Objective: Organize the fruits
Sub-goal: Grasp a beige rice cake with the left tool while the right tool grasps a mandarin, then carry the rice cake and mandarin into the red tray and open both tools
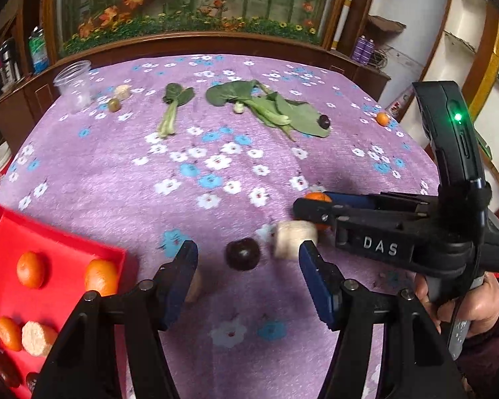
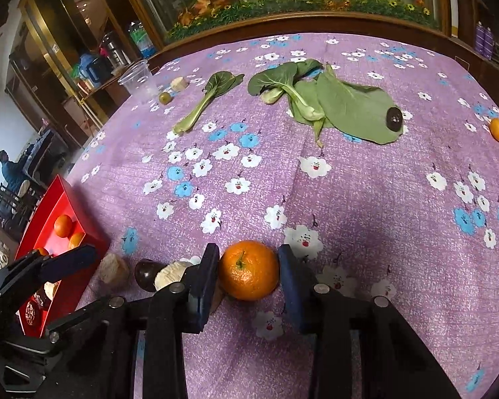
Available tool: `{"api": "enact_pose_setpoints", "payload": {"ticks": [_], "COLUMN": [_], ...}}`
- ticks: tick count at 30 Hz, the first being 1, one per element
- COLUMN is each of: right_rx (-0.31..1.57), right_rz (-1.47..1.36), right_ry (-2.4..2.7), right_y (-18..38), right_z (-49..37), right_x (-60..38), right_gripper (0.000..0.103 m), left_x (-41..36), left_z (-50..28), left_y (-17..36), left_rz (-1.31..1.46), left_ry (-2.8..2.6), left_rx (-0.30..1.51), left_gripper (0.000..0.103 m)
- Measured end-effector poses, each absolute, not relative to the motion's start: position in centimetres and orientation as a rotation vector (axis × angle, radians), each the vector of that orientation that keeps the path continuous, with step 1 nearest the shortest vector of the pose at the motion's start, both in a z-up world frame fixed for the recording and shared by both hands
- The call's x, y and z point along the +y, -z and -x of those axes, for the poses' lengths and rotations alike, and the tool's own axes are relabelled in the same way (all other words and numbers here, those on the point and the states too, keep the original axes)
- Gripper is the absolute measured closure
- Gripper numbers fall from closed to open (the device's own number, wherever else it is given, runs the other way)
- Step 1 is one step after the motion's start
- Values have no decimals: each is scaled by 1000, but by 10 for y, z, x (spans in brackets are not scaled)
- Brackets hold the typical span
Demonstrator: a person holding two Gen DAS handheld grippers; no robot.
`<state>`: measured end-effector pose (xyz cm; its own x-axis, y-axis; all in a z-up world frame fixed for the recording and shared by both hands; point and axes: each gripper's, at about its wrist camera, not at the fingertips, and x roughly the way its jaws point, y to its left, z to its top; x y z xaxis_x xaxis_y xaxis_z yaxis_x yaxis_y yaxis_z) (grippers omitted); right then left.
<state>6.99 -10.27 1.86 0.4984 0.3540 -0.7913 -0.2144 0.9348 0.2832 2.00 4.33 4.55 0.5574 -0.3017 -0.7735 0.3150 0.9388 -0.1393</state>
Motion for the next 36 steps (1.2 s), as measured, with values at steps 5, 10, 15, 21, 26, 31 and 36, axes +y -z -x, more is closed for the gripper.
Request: {"api": "enact_pose_setpoints", "payload": {"ticks": [5, 10, 15, 21, 26, 31, 36], "right_rx": [996, 991, 989, 978, 945, 909, 874], "right_rz": [-210, -236, -188, -180, -192, -180, -154], "right_ry": [-321, -324, -326, -338, -330, -334, -358], "right_y": [-19, -18, -14, -18, -32, -51, -70], "right_z": [-69, -67, -65, -60, -46, -27, -8], "right_x": [-119, -130, -118, -116, -119, -115, -101], "right_gripper": [62, 58, 58, 64, 64, 64, 64], "left_x": [17, 6, -2, -4, 11, 32, 62], "left_z": [-34, -41, -41, -34, -23, -7, 16], "left_y": [-35, -22, -19, -25, -36, -50, -70], "left_rz": [-95, -126, -186, -172, -104, -34, 46], "left_ry": [429, 482, 477, 499, 477, 445, 386], "left_rx": [912, 906, 876, 876, 876, 855, 815], "left_gripper": [41, 45, 61, 73, 73, 73, 73]}}
